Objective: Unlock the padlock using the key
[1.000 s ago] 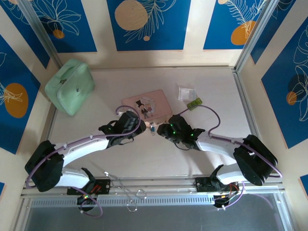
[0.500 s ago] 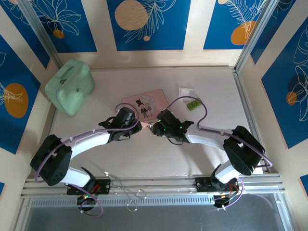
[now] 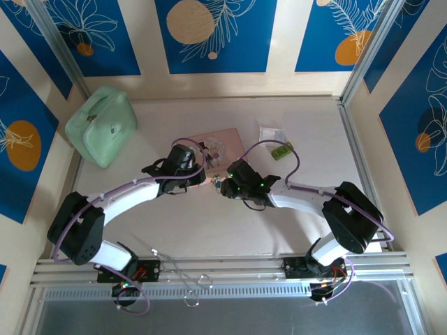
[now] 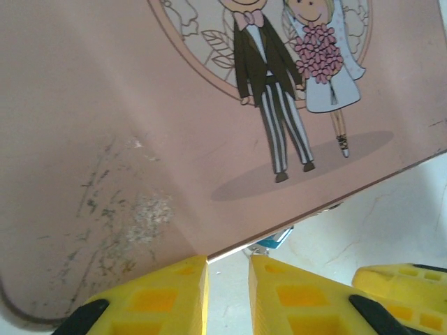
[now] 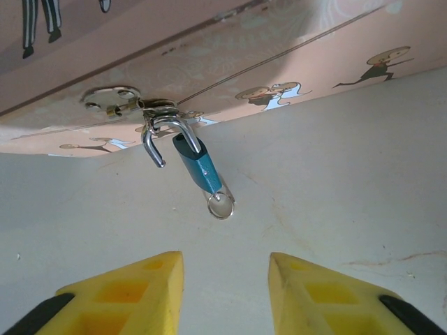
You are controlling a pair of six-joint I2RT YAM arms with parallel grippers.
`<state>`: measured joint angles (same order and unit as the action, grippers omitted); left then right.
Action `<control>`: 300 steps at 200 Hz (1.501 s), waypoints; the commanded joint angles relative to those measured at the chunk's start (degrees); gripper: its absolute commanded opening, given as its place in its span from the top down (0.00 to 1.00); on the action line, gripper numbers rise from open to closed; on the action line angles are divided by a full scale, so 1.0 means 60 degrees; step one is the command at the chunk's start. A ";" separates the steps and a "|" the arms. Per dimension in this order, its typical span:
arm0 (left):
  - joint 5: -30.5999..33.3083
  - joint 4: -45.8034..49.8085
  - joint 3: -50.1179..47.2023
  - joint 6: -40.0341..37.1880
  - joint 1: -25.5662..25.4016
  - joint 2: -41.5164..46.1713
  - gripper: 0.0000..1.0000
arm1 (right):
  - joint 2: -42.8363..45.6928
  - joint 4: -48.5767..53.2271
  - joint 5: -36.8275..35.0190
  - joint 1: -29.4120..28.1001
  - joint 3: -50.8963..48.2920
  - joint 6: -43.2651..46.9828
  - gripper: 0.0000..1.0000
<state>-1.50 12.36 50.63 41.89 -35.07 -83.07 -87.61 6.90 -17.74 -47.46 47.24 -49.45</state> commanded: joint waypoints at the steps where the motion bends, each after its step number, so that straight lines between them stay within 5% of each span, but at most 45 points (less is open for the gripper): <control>1: -0.0091 0.0387 0.0126 -0.0336 0.0231 0.0249 0.77 | 0.0057 -0.0068 0.0187 -0.0107 -0.0022 0.0054 0.56; 63: -0.0161 0.0211 -0.0303 -0.0042 0.0299 0.0543 0.78 | -0.0818 0.0630 -0.0093 -0.0294 0.1078 0.0592 0.48; 137: -0.0307 0.0167 -0.0484 0.0108 0.0480 0.0762 0.79 | -0.2394 0.1985 -0.0986 -0.0391 0.2801 0.1426 0.54; 202: -0.0410 0.0152 -0.0523 0.0120 0.0555 0.0866 0.80 | -0.3364 0.2503 -0.1464 -0.0532 0.3737 0.2087 0.49; 300: -0.0366 0.0064 -0.0638 0.0198 0.0645 0.0976 0.82 | -0.4094 0.4084 -0.2913 -0.0927 0.4696 0.1798 0.80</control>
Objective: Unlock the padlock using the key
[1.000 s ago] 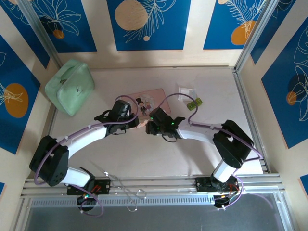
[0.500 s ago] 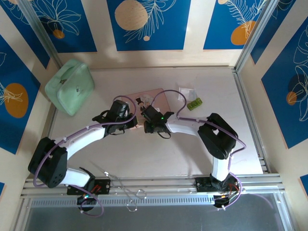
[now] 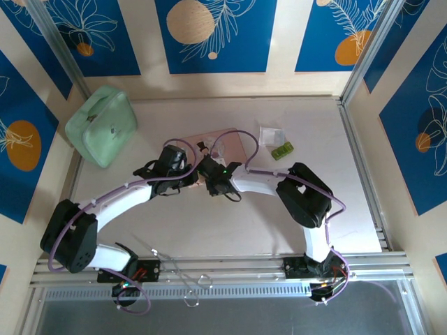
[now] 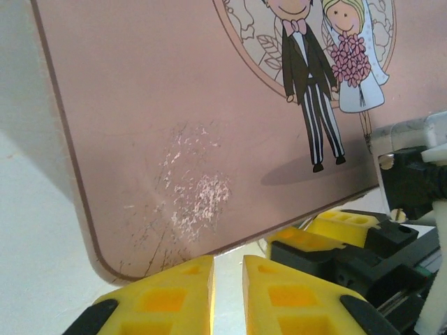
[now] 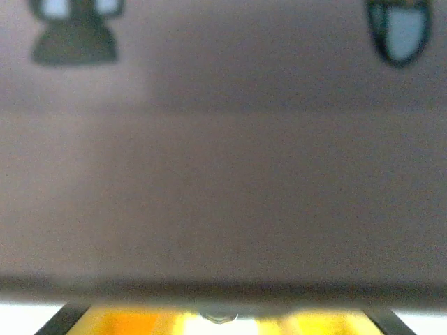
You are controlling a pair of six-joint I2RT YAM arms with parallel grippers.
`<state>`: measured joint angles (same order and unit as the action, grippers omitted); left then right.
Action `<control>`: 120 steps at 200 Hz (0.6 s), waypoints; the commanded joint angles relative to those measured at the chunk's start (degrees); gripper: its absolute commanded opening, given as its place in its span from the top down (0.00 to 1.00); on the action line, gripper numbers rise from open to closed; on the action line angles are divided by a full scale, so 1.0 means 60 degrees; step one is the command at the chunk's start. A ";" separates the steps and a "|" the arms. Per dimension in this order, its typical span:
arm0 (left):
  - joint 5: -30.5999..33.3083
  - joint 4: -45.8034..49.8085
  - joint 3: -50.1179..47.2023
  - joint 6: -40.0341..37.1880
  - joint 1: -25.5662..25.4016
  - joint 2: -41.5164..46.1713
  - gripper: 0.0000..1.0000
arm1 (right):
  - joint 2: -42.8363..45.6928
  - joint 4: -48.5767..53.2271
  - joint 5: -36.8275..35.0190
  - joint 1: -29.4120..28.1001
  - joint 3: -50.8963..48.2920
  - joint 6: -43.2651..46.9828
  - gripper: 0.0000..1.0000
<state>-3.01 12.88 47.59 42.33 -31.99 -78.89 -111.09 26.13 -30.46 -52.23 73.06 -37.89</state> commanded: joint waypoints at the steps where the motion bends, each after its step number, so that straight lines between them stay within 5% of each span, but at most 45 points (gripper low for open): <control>1: -0.0115 -0.0023 -0.0136 0.0124 0.0139 0.0284 0.82 | -0.0187 0.0898 -0.0817 -0.0145 0.0400 -0.0130 0.81; 67: -0.0216 -0.0275 -0.0363 0.0180 0.0290 0.0229 0.84 | -0.0814 0.2997 -0.2544 -0.0617 0.1465 -0.0576 0.89; 120: -0.0389 -0.0547 -0.0549 0.0358 0.0394 0.0249 0.85 | -0.0001 0.1279 -0.0944 -0.0823 0.0568 0.0334 0.59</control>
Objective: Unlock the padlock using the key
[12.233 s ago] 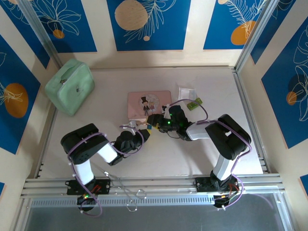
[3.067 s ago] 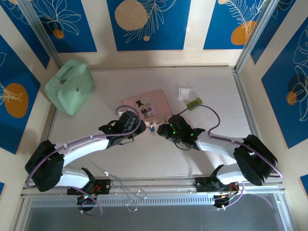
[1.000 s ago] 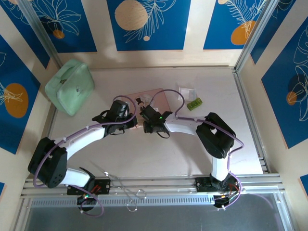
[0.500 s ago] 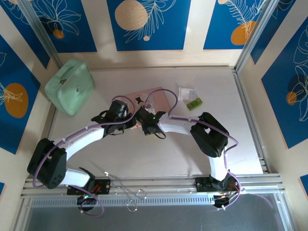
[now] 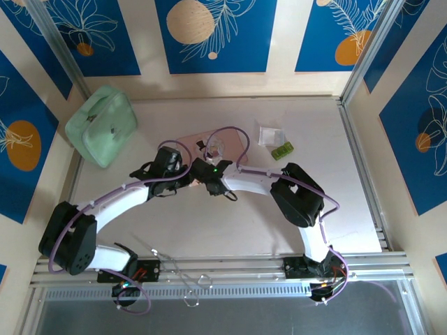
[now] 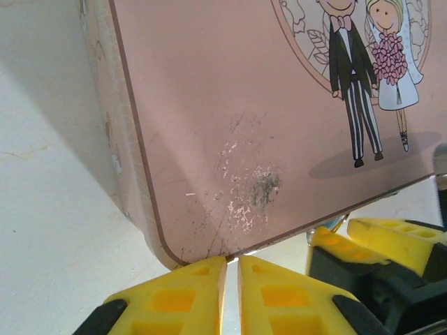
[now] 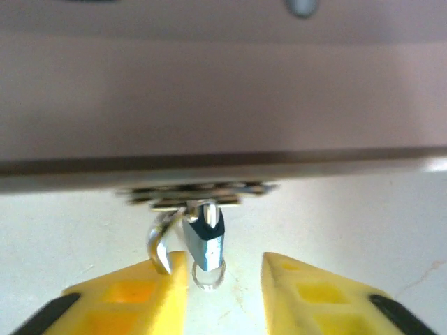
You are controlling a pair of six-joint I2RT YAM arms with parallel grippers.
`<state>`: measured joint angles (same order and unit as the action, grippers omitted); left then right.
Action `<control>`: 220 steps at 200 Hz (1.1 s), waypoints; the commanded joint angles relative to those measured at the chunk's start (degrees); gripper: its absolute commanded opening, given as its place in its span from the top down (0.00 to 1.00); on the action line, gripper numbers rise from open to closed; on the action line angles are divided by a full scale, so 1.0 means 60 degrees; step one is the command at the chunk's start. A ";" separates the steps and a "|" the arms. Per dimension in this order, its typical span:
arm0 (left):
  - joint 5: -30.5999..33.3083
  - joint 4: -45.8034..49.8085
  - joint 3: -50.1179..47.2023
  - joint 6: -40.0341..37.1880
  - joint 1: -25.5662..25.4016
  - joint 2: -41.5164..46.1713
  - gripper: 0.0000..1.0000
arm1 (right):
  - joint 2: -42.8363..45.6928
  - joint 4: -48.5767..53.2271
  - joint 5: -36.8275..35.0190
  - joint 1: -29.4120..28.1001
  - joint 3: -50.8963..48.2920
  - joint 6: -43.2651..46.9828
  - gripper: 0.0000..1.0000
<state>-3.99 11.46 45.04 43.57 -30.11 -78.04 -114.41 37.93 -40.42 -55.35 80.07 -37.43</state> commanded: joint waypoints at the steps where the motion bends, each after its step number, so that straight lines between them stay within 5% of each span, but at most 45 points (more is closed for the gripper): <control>1: -0.0227 -0.0312 -0.0123 0.0150 0.0081 0.0104 0.85 | 0.0611 -0.0751 0.0768 -0.0299 -0.0645 0.0267 0.59; 53: -0.0432 -0.0339 -0.0039 0.0255 0.0096 0.0243 0.86 | 0.3854 -0.3743 0.3099 0.0484 -0.3426 0.0376 0.52; 81: -0.0663 -0.0414 -0.0006 0.0420 0.0067 0.0406 0.86 | 0.5038 -0.4511 0.4066 0.1596 -0.4567 -0.0205 0.68; 93: -0.0723 -0.0383 0.0009 0.0458 0.0053 0.0459 0.86 | 0.4933 -0.4292 0.4351 0.2071 -0.4593 -0.0422 0.82; 112: -0.0684 -0.0376 -0.0019 0.0516 0.0052 0.0611 0.86 | 0.4628 -0.4591 0.4760 0.2268 -0.4687 -0.0489 0.87; 220: -0.0773 -0.0328 -0.0061 0.0498 0.0052 0.0450 0.89 | 0.2345 -0.4824 0.4198 0.1713 -0.3614 -0.0855 0.92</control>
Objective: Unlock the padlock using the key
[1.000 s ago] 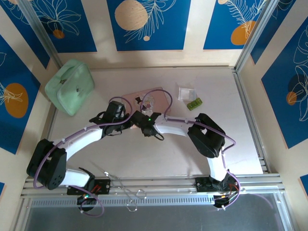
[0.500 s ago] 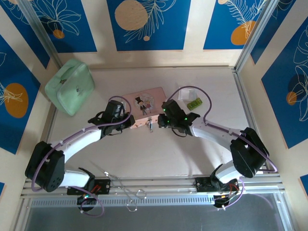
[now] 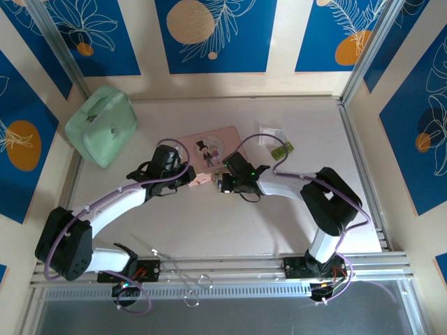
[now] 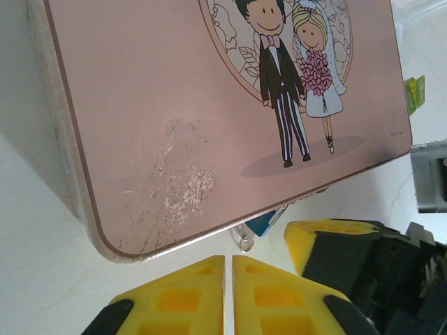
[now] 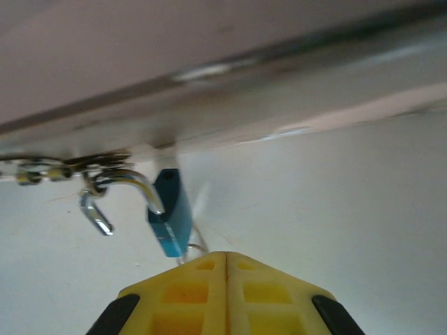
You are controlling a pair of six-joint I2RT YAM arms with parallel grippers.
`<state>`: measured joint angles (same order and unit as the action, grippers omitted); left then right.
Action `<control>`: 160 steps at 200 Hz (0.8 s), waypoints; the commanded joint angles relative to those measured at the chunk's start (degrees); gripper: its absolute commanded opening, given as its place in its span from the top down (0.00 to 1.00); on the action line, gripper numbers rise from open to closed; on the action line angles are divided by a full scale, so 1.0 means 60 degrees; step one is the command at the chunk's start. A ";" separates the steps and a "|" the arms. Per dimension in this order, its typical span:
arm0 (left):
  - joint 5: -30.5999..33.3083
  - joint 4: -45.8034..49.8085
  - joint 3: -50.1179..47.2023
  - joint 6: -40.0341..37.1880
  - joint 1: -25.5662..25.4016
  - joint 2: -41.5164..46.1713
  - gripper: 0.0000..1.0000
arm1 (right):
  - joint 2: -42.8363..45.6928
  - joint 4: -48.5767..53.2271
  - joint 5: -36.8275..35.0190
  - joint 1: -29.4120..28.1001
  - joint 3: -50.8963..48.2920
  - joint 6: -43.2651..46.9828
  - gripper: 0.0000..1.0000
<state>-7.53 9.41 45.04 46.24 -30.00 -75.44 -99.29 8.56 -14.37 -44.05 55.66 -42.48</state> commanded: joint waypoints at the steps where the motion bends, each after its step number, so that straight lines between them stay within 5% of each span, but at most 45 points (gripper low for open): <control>1: -0.0182 0.0014 -0.0063 0.0055 0.0034 0.0018 0.89 | -0.0179 0.0077 -0.0149 -0.0171 0.0467 -0.0012 0.92; 121: -0.0267 -0.0031 -0.0021 0.0130 0.0049 -0.0142 0.91 | -0.1256 0.0700 -0.0447 -0.0778 0.1793 0.0853 0.92; 160: -0.0271 -0.0030 -0.0021 0.0158 0.0052 -0.0127 0.91 | -0.1124 0.0819 -0.0615 -0.0814 0.1779 0.0883 0.76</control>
<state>-8.19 9.41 45.04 46.65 -30.00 -75.92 -106.34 11.49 -16.60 -48.42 65.25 -38.28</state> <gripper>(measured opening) 0.090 0.207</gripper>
